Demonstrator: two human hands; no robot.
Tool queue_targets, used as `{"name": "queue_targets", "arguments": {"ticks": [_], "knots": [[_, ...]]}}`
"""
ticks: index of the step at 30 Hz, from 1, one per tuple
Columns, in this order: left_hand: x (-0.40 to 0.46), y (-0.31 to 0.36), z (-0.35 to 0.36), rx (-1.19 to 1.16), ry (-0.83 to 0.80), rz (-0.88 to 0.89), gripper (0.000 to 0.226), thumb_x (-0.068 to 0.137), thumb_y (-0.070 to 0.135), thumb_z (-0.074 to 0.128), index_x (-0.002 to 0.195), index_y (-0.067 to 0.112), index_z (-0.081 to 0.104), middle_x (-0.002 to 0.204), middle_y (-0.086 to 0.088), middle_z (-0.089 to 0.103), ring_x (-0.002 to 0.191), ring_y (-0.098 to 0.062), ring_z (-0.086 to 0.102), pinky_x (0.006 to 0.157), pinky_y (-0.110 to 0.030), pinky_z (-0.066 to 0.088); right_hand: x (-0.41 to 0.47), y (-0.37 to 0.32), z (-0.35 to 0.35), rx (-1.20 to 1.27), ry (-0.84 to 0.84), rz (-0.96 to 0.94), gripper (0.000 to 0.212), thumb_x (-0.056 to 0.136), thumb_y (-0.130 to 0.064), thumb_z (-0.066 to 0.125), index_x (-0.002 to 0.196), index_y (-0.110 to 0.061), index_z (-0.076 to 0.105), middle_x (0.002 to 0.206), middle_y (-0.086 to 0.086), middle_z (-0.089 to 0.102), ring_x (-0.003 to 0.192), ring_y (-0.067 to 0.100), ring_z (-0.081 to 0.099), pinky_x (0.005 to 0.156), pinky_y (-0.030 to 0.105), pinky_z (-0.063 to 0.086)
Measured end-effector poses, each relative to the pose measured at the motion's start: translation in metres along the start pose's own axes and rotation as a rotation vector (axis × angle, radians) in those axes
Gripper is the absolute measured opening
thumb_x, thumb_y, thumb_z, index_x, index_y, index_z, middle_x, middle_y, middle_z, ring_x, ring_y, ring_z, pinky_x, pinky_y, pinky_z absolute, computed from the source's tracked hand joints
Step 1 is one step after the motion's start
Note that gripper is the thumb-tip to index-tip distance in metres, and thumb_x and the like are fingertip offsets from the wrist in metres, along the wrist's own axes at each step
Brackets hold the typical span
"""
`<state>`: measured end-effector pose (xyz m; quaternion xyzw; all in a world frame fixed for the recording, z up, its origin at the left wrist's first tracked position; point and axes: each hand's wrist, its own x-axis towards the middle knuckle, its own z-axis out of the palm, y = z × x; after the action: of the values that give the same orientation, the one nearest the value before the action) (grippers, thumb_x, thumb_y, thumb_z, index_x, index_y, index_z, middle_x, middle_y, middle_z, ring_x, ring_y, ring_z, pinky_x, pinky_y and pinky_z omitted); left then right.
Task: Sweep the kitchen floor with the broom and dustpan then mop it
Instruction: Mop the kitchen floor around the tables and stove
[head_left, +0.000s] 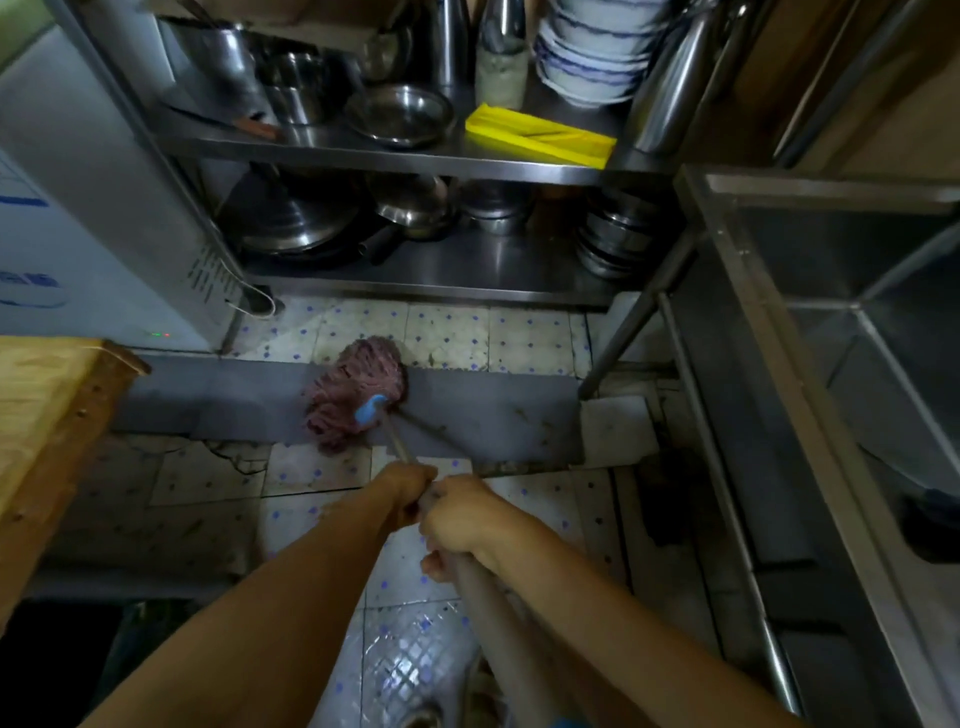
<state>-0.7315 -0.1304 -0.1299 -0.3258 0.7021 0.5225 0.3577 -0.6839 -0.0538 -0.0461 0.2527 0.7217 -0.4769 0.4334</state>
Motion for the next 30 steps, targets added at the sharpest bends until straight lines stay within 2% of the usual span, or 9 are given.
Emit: {"name": "queue_targets", "arguments": {"ticks": [2,5,11,13,16,18,22,27,30], "knots": [[0.003,-0.010,0.002,0.035,-0.041,-0.011,0.016,0.098,0.012,0.047,0.096,-0.002,0.055,0.067,-0.009,0.048,0.056,-0.017,0.045,0.034,-0.019,0.040,0.005,0.008,0.007,0.077,-0.008,0.058,0.033,0.095,-0.004,0.040,0.127,-0.002,0.049,0.089,0.018,0.056,0.059,0.025,0.059,0.067,0.040,0.059],[0.010,-0.026,-0.006,0.044,-0.069,0.003,0.034,0.098,0.016,0.048,0.123,-0.008,0.049,0.081,-0.016,0.059,0.066,-0.022,0.053,0.045,-0.027,0.044,0.008,0.013,0.020,0.174,0.009,0.101,0.031,0.098,-0.007,0.037,0.126,-0.003,0.051,0.073,0.015,0.053,0.051,0.019,0.052,0.060,0.034,0.052],[0.012,-0.040,-0.027,-0.009,-0.107,0.038,0.020,0.100,0.019,0.045,0.099,0.001,0.053,0.071,-0.012,0.054,0.056,-0.019,0.054,0.048,-0.027,0.047,0.009,0.013,0.041,0.219,0.009,0.092,0.030,0.097,-0.004,0.042,0.121,0.008,0.057,0.070,0.018,0.053,0.054,0.023,0.051,0.069,0.038,0.051],[0.012,-0.044,-0.030,-0.038,-0.126,0.040,0.026,0.100,0.019,0.044,0.081,0.003,0.051,0.066,-0.011,0.052,0.042,-0.013,0.055,0.041,-0.021,0.045,0.006,0.012,0.043,0.185,0.005,0.095,0.032,0.099,-0.002,0.039,0.125,0.009,0.053,0.071,0.020,0.052,0.055,0.025,0.050,0.067,0.038,0.050],[0.013,-0.050,-0.031,-0.059,-0.130,0.042,0.035,0.100,0.021,0.044,0.069,0.006,0.048,0.053,-0.010,0.051,0.036,-0.014,0.047,0.046,-0.026,0.039,0.002,0.014,0.046,0.168,0.026,0.115,0.033,0.100,-0.003,0.037,0.130,0.007,0.049,0.070,0.018,0.049,0.054,0.024,0.047,0.058,0.032,0.046],[0.013,-0.052,-0.030,-0.068,-0.137,0.031,0.036,0.100,0.022,0.045,0.068,0.006,0.048,0.043,-0.008,0.049,0.033,-0.014,0.043,0.045,-0.027,0.034,-0.003,0.019,0.045,0.189,0.056,0.089,0.035,0.101,-0.006,0.036,0.132,0.004,0.049,0.067,0.014,0.046,0.052,0.021,0.045,0.048,0.030,0.040],[0.010,-0.051,-0.022,-0.104,-0.146,-0.019,0.028,0.099,0.021,0.048,0.073,0.009,0.048,0.061,-0.010,0.049,0.047,-0.016,0.046,0.049,-0.027,0.036,-0.010,0.027,0.041,0.230,0.093,0.017,0.038,0.101,-0.013,0.036,0.133,0.001,0.048,0.066,0.006,0.047,0.052,0.016,0.046,0.046,0.026,0.040],[0.004,-0.053,-0.007,-0.090,-0.133,-0.022,0.024,0.098,0.019,0.049,0.075,0.013,0.048,0.062,-0.005,0.047,0.037,-0.009,0.047,0.035,-0.014,0.037,-0.013,0.039,0.035,0.259,0.095,0.062,0.034,0.101,-0.009,0.037,0.131,0.001,0.050,0.065,0.010,0.046,0.051,0.018,0.044,0.047,0.027,0.038],[0.000,-0.059,0.004,-0.101,-0.131,-0.042,0.024,0.098,0.019,0.049,0.075,0.013,0.048,0.064,-0.005,0.047,0.052,-0.011,0.046,0.035,-0.013,0.040,-0.021,0.052,0.032,0.279,0.102,-0.010,0.035,0.098,-0.008,0.040,0.130,0.001,0.051,0.067,0.005,0.048,0.051,0.015,0.047,0.045,0.024,0.041]]}}
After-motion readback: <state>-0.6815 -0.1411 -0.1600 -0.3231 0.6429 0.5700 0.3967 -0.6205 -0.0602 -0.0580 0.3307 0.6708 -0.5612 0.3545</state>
